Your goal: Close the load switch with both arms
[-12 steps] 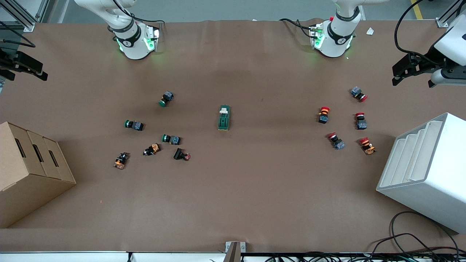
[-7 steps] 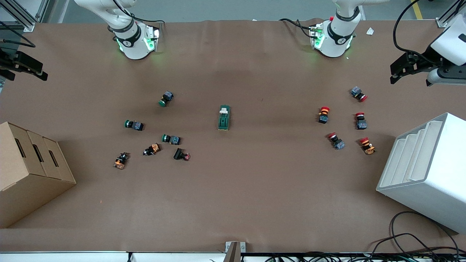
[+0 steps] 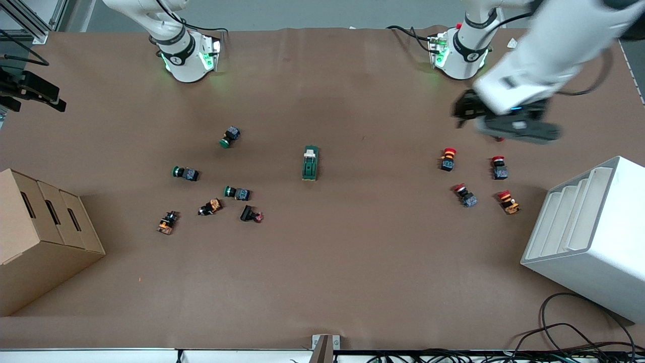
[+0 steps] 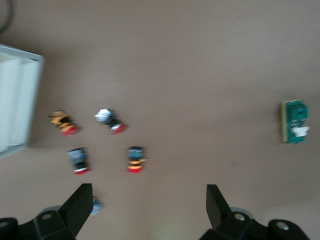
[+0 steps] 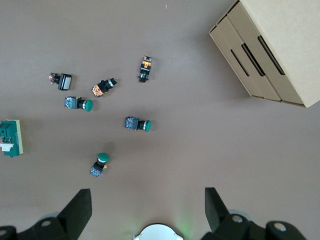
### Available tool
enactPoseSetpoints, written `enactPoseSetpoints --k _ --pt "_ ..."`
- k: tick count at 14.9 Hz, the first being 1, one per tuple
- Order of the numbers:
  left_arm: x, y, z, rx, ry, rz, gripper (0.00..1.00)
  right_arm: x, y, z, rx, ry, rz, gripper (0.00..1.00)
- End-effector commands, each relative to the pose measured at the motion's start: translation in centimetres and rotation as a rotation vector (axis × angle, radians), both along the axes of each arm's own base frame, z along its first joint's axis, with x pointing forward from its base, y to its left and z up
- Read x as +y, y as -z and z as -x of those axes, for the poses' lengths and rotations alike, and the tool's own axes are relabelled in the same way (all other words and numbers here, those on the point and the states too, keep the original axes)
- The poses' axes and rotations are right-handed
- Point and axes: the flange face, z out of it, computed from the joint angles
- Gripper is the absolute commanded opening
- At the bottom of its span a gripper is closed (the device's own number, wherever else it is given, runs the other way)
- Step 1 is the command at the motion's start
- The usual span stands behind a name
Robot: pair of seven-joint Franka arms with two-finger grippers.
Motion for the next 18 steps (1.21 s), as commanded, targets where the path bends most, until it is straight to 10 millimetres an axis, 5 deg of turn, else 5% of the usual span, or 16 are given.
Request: enactPoseSetpoints --k 1,4,8,11,14,18 --pt "-7.7 3.4 1.6 0.010 -0.089 0.006 1.00 -0.1 -0.4 0.9 -0.008 -0.002 -0.014 1.00" --pt "-18.6 9.9 6.2 0.017 -0.212 0.000 1.00 -0.7 -0.7 0.7 -0.017 0.020 -0.011 1.00" --pt "-27.8 18.3 12.3 -0.079 -0.301 -0.068 1.00 -0.6 1.0 -0.6 0.017 0.018 -0.012 1.00" --pt "-32.0 23.2 16.3 -0.159 -0.324 -0.092 1.00 -0.8 3.2 -2.3 0.039 0.017 0.001 1.00" --pt "-34.8 27.9 19.9 -0.285 -0.385 -0.114 1.00 -1.2 10.2 -6.1 0.153 0.011 0.005 1.00" --pt "-37.0 33.6 24.1 -0.441 -0.404 -0.111 0.97 1.2 11.4 -6.5 0.167 0.072 -0.025 1.00"
